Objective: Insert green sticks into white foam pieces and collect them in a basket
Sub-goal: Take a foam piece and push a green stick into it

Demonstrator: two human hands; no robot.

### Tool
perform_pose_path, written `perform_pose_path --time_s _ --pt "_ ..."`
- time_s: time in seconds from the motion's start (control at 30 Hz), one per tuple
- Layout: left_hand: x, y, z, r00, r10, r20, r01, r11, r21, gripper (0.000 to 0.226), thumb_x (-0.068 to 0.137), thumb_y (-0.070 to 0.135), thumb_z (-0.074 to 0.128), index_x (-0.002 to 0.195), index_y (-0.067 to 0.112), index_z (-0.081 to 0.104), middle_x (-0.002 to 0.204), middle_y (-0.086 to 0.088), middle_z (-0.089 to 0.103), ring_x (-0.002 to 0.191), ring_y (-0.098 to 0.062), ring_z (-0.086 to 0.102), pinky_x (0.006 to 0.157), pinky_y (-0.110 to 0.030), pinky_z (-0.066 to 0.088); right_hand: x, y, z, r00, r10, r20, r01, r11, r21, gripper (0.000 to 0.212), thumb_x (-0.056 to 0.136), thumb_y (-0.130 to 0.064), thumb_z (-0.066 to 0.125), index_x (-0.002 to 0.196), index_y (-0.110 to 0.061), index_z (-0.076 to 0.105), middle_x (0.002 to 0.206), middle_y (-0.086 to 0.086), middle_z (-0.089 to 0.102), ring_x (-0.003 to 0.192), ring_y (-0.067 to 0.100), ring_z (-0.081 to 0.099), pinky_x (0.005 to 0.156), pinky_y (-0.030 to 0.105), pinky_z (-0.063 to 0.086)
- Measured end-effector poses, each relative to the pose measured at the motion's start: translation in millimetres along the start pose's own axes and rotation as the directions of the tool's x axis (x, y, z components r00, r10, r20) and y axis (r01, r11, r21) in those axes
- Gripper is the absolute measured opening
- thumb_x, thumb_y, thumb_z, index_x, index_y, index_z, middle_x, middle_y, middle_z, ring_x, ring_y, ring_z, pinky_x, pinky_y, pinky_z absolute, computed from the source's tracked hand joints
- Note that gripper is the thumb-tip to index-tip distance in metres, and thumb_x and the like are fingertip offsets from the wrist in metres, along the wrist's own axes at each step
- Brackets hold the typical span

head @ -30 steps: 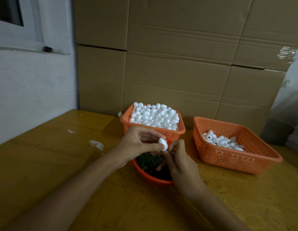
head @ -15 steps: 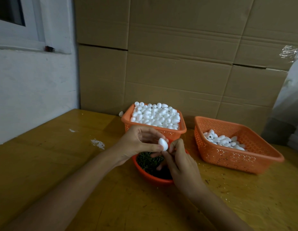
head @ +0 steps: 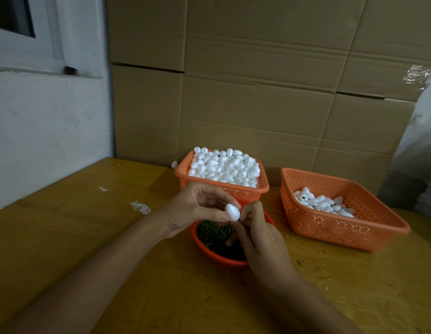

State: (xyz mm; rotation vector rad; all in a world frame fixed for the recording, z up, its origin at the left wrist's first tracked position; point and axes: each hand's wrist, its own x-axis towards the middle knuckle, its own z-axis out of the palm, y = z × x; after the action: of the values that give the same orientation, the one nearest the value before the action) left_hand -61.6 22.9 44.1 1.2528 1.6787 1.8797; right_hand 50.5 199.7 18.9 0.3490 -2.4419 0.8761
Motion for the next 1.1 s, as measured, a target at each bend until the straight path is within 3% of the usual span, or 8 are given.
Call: perform_pose_path --time_s 0.2,0.4,0.67,0.87,1.1 --pt "-0.4 -0.6 -2.3 0.999 0.014 0.039 -0.015 1.000 0.012 0.025 0.083 0.010 0.084 0.107 0.017 0.080 0.117 -0.011 0.077 0.118 -0.025 0.070 0.093 -0.031 0.056 -0.7 1.0 -0.7 1.000 -0.013 0.009 0.013 1.000 -0.028 0.014 0.109 -0.033 0.049 0.112 -0.021 0.041 0.085 -0.008 0.074 0.074 0.005 0.072 0.065 0.047 0.056" --pt "-0.5 -1.1 -3.7 0.999 0.007 0.032 -0.008 1.000 0.026 0.035 0.081 0.017 0.088 0.114 0.018 0.077 0.116 -0.012 0.078 0.117 -0.026 0.071 0.094 -0.028 0.056 -0.4 -0.6 -1.3 1.000 -0.023 0.008 0.023 0.999 -0.047 0.017 0.109 -0.030 0.051 0.117 -0.017 0.045 0.088 -0.008 0.074 0.078 0.006 0.072 0.066 0.047 0.056" --pt "0.3 -0.9 -4.0 0.998 0.017 0.055 -0.019 1.000 0.021 0.026 0.081 0.007 0.084 0.104 0.017 0.080 0.116 -0.013 0.077 0.117 -0.027 0.071 0.094 -0.030 0.056 -1.1 3.2 -0.4 1.000 -0.025 -0.006 0.024 0.998 -0.049 0.014 0.108 -0.031 0.054 0.112 -0.020 0.046 0.086 -0.011 0.074 0.076 0.005 0.070 0.064 0.044 0.055" --pt "-0.1 -1.3 -4.0 0.999 -0.008 0.035 0.008 1.000 0.025 0.025 0.079 0.006 0.086 0.100 0.018 0.082 0.120 -0.005 0.074 0.117 -0.023 0.070 0.093 -0.029 0.056 -0.5 5.0 1.3 1.000 -0.009 -0.020 0.009 1.000 -0.021 0.011 0.107 -0.030 0.057 0.111 -0.023 0.050 0.085 -0.011 0.074 0.077 0.007 0.072 0.065 0.047 0.057" --pt "-0.5 -1.2 -4.4 0.999 -0.012 0.039 0.010 0.999 0.043 0.027 0.080 0.004 0.085 0.104 0.016 0.080 0.112 -0.005 0.076 0.115 -0.021 0.071 0.093 -0.029 0.056 -0.1 5.6 1.4 1.000 -0.011 -0.024 0.011 1.000 -0.006 0.010 0.105 -0.030 0.059 0.109 -0.024 0.053 0.084 -0.011 0.074 0.077 0.008 0.072 0.068 0.049 0.056"
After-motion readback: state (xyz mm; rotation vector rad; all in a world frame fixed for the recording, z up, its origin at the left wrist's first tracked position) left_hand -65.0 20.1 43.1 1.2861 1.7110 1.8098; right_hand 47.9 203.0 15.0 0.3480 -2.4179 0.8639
